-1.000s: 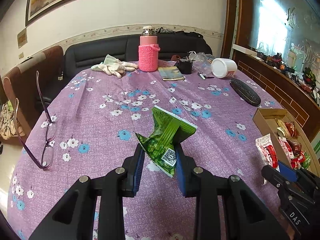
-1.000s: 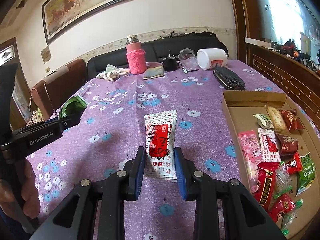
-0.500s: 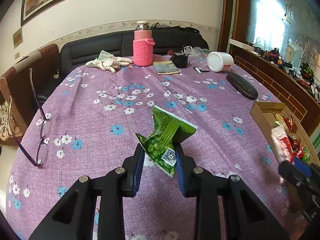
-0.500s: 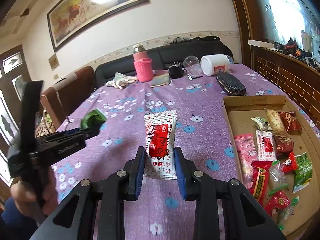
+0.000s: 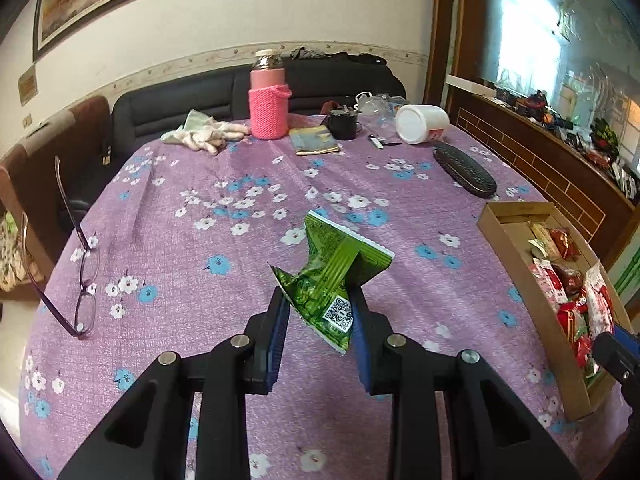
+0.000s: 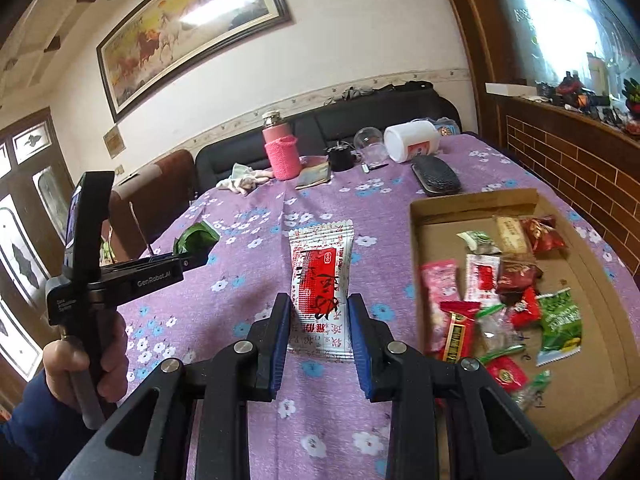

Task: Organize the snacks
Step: 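Lift both held snacks and carry them toward the cardboard box, then lower both snacks into the box and open both grippers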

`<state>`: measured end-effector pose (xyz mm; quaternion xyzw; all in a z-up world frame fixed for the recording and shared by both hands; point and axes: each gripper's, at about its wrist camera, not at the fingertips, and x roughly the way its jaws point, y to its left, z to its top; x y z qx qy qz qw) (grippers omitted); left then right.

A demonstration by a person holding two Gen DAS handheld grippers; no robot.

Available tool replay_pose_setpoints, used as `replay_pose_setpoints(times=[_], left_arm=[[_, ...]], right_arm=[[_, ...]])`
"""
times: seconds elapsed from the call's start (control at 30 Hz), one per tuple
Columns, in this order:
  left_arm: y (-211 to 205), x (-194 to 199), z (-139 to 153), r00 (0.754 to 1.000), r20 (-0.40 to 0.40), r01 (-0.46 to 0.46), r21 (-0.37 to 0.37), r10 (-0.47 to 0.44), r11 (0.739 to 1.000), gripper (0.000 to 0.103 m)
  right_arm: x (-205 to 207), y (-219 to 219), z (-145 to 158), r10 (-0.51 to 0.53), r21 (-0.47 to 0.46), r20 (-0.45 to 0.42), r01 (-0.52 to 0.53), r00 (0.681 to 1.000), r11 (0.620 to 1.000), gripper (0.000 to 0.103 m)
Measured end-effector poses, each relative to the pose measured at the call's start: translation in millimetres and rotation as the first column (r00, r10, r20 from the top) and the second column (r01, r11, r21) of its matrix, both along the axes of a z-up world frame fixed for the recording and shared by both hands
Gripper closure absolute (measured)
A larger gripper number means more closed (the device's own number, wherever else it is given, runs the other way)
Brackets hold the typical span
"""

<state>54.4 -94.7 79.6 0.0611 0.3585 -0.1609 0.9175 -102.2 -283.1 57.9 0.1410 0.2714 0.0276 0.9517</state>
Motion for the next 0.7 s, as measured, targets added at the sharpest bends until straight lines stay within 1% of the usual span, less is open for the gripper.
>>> replay_pose_setpoints(times=[0.1, 0.27, 0.47, 0.7], left_arm=[[-15.1, -9.1, 4.6, 1.000, 0.011, 0.022, 0.019, -0.022, 1.000, 0.074], [-45.7, -25.7, 9.2, 0.997, 0.006, 0.072, -0.001, -0.072, 0.997, 0.074], [-91.0, -52.5, 13.3, 0.988, 0.026, 0.153, 0.006, -0.153, 0.988, 0.074], [-140.5, -81.9, 13.3, 0.969, 0.014, 0.247, -0.040, -0.247, 0.968, 0.074]], right_arm=[[-5.1, -10.1, -1.2, -0.010, 0.022, 0.004, 0.010, 1.000, 1.000, 0.072], [-13.0, -29.8, -2.8, -0.039, 0.047, 0.011, 0.039, 0.999, 0.998, 0.072], [-24.8, -54.7, -0.8, -0.090, 0.074, 0.032, 0.088, 0.995, 0.993, 0.072], [-42.2, -88.7, -3.5, -0.172, 0.111, 0.034, 0.167, 0.985, 0.980, 0.072]])
